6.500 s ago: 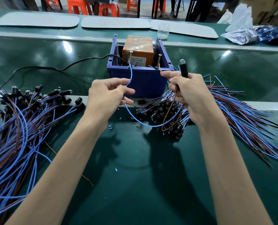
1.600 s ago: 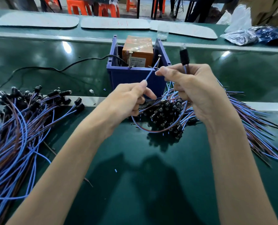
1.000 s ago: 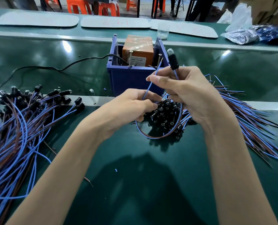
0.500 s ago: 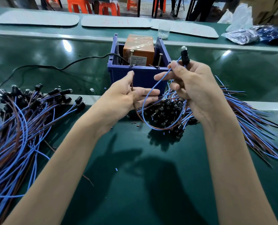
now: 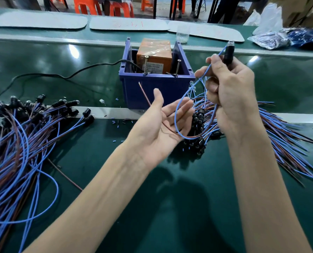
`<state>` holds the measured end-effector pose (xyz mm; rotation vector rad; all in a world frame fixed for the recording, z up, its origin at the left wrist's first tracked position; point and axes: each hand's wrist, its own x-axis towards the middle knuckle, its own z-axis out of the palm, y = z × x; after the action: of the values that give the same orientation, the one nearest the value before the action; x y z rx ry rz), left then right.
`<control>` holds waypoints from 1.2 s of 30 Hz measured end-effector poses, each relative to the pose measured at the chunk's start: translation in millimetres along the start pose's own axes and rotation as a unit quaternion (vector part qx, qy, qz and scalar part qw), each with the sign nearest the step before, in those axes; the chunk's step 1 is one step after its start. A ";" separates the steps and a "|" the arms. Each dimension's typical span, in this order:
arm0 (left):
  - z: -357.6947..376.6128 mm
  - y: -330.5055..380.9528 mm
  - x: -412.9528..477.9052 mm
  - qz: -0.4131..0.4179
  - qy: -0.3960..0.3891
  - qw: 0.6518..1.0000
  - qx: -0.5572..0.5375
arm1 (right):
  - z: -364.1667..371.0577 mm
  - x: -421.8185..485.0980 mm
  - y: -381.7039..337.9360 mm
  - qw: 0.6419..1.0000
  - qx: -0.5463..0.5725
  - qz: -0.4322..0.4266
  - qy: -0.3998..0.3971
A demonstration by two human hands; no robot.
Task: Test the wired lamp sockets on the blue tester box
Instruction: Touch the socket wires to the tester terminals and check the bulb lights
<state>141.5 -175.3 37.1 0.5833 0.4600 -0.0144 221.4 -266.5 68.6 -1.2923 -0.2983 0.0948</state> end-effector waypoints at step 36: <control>-26.6 31.6 11.5 0.340 0.143 0.883 0.291 | -3.1 5.7 10.6 0.993 -0.096 0.053 0.035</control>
<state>145.3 -133.3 29.4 1.3311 0.5166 0.6344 228.8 -265.1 58.6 -1.4986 -0.1822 0.1125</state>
